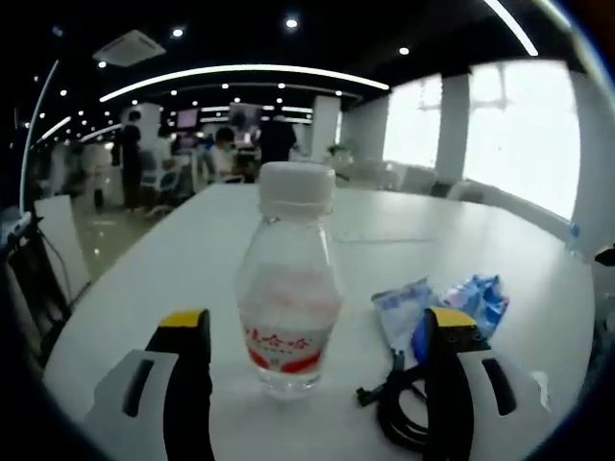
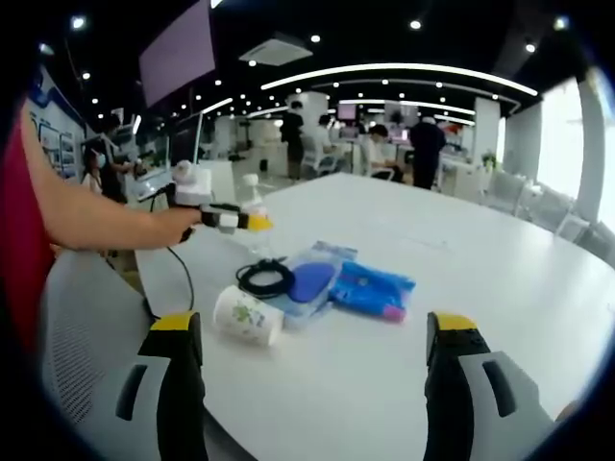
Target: Arrange the tabletop items into an orderly group along one side of the table until the central work area is clear of visible clutter.
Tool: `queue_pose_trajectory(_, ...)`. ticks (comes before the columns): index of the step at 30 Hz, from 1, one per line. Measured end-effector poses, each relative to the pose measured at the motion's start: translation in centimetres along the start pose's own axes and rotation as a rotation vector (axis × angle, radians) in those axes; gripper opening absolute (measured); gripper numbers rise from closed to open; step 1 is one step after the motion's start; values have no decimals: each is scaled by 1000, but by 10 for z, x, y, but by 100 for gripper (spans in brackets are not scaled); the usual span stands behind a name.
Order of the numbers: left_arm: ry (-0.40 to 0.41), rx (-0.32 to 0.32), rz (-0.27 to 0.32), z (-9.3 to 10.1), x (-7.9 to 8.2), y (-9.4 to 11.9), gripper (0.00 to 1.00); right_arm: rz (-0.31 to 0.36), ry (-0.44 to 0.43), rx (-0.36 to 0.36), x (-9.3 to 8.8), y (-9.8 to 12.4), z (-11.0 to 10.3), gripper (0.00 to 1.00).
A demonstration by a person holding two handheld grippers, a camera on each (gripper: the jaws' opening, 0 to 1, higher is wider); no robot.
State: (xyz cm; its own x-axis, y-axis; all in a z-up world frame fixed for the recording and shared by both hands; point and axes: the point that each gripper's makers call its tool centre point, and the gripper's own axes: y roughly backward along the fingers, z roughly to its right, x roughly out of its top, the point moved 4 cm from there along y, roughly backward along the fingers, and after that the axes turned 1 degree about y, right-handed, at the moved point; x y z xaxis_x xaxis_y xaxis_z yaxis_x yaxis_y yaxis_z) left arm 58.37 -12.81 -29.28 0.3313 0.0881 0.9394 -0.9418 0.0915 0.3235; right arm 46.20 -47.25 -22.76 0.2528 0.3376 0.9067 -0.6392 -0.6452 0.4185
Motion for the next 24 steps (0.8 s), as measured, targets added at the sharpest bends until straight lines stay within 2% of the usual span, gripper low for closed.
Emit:
queue_pose_trajectory(13,0,-28,6,0,14,26,97,7,3,6,2,-1,-5,96)
queue_pose_trajectory(24,15,-91,34,13,24,61,98,11,13,17,6,-5,-10,96)
